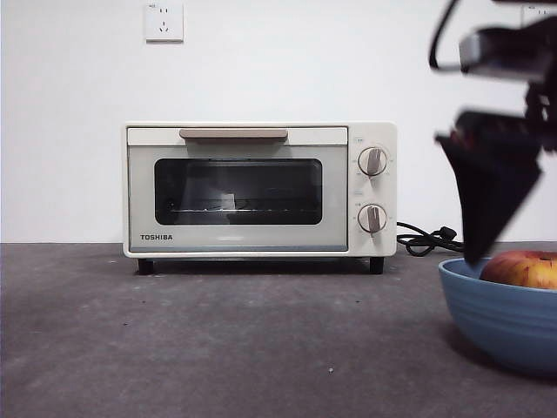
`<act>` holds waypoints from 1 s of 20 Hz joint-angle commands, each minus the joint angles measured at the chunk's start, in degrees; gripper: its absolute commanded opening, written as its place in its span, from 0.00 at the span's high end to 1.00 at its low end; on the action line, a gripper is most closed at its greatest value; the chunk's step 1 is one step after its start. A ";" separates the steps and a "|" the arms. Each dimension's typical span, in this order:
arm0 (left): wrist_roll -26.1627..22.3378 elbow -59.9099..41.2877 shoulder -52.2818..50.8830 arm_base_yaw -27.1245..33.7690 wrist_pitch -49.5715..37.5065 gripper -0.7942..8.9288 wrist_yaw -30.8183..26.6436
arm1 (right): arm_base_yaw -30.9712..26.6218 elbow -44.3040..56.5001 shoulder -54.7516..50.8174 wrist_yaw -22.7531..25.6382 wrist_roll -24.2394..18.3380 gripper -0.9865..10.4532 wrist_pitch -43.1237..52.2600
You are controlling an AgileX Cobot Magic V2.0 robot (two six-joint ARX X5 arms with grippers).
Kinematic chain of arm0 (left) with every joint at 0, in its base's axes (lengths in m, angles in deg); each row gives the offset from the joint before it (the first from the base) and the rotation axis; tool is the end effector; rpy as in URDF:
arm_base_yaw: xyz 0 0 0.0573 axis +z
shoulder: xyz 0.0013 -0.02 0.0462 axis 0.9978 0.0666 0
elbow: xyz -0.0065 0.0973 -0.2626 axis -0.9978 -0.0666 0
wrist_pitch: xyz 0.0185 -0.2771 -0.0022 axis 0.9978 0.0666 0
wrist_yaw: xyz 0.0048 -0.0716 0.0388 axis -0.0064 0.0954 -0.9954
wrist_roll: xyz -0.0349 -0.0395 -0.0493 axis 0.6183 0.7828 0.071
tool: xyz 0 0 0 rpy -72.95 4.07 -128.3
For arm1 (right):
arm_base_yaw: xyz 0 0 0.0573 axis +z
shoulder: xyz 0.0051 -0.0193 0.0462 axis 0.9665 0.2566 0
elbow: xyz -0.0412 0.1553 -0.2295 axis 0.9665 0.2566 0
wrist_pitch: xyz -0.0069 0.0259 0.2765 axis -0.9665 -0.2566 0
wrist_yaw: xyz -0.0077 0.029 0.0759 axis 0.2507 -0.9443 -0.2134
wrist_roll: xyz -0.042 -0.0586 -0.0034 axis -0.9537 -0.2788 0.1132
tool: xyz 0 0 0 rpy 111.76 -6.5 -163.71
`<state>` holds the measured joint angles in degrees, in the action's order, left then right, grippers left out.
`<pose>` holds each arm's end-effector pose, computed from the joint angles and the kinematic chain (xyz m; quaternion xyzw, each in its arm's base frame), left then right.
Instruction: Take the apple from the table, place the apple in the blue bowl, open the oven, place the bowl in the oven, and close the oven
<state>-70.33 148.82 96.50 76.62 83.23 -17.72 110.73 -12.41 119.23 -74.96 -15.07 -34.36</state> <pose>0.0329 -0.0289 0.3781 -0.0316 0.3071 -0.2793 0.9092 0.1881 0.1246 0.1912 -0.0573 0.5143 0.1164 0.8477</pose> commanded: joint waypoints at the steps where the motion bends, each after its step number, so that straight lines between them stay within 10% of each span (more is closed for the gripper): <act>1: -0.98 0.13 0.35 -0.31 -0.22 0.92 -0.39 | 0.07 -5.03 -0.39 0.17 0.26 0.36 -3.61; 6: -1.09 0.13 5.57 -0.28 -7.65 0.92 -0.33 | 0.66 -15.26 -3.50 0.15 0.31 0.42 -11.91; 11: -0.77 0.15 20.48 -0.28 -29.14 0.92 1.14 | 0.87 -17.86 -11.06 0.17 2.05 0.93 -13.57; 20: 2.32 13.07 64.61 -0.46 -54.40 0.92 11.98 | 0.85 -17.86 -23.23 1.81 8.22 0.92 -22.21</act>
<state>-68.56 161.14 159.08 76.38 29.16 -6.33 111.49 -30.40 96.17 -73.41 -8.69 -56.85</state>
